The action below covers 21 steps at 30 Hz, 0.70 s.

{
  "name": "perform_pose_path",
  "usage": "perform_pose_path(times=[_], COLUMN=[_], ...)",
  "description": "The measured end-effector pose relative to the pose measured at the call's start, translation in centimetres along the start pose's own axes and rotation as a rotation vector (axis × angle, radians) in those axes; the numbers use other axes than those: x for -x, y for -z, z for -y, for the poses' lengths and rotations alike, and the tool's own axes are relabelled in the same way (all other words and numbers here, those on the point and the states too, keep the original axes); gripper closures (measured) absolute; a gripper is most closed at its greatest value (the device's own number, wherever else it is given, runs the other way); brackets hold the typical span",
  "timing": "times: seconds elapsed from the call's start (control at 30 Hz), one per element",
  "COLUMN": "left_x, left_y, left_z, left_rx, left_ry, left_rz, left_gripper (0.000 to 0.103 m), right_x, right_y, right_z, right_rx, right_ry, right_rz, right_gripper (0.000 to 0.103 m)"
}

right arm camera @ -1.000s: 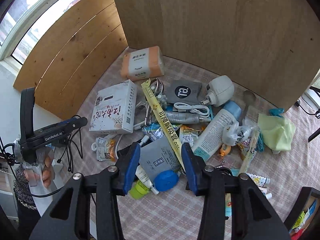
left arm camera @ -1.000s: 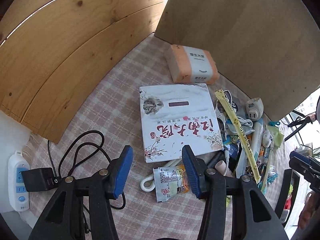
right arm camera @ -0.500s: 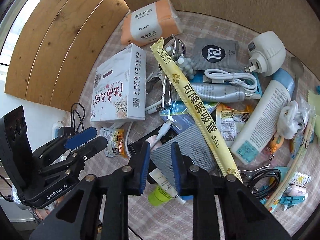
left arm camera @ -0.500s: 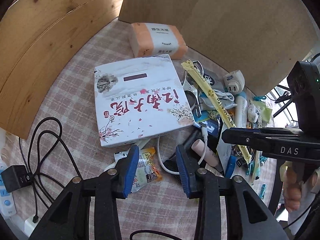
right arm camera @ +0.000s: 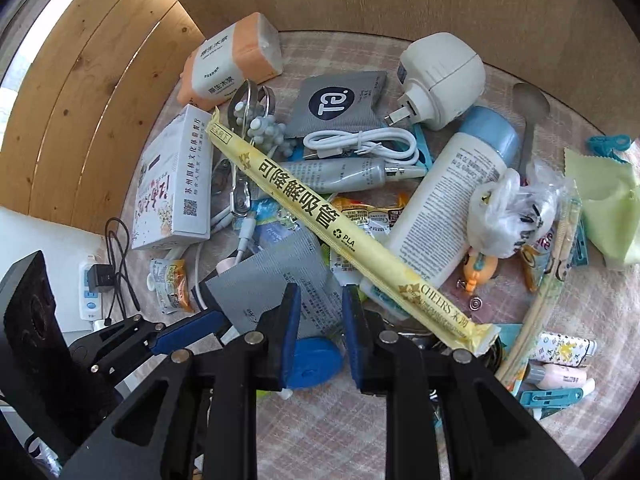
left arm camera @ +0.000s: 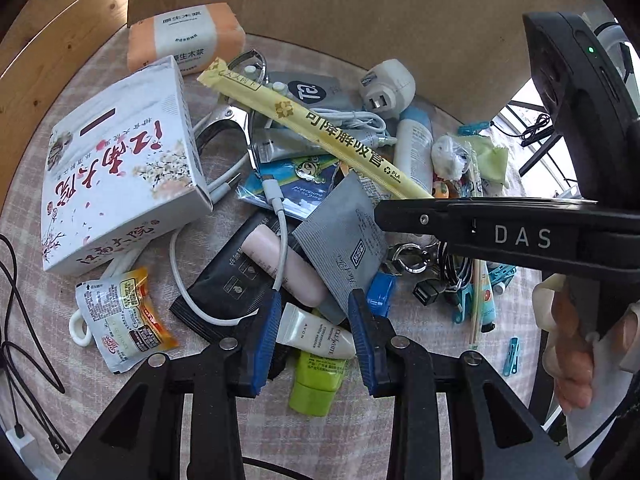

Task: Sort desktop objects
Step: 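Grasp the yellow straw with the right gripper while the left grasps a thin blue item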

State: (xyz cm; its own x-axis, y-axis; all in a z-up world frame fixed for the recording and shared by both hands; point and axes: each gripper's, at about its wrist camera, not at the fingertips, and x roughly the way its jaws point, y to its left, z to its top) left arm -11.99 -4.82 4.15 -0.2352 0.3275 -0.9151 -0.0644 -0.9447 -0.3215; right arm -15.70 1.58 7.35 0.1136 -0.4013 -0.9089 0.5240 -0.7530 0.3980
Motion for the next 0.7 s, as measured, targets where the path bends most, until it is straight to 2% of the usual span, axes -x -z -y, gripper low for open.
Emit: perform_pose_path(times=[0.13,0.23,0.4,0.47,0.53,0.7], left_x=[-0.4,-0.7,-1.0,-1.0,-0.9,-1.2], left_y=[-0.7,-1.4,-2.2,-2.4,-2.4,-2.4], left_z=[0.6,0.9,2.0,2.4,2.8,2.9], left_rx=[0.004,0.006,-0.014,-0.022,-0.026,-0.032], left_ry=[-0.011,-0.022,-0.041,-0.048,-0.04,-0.066], left_rz=[0.005,0.002,0.01,0.017,0.017,0.028], left_gripper=[0.071,0.071,0.071,0.075,0.085,0.089], right_x=[1.8,1.3,-0.3,-1.0,-1.3,-2.0], right_y=[-0.9,-2.5,-3.8,-4.0,-3.9,-3.7], right_z=[-0.3,1.0,1.6,1.5,1.4,1.2], right_rx=[0.125,0.106,0.119,0.129,0.127,0.146], right_ry=[0.152,0.107,0.092,0.074,0.04,0.059], right_rz=[0.089,0.052,0.013,-0.014,-0.021,-0.025], right_gripper=[0.081,0.081,0.081,0.08,0.078,0.077])
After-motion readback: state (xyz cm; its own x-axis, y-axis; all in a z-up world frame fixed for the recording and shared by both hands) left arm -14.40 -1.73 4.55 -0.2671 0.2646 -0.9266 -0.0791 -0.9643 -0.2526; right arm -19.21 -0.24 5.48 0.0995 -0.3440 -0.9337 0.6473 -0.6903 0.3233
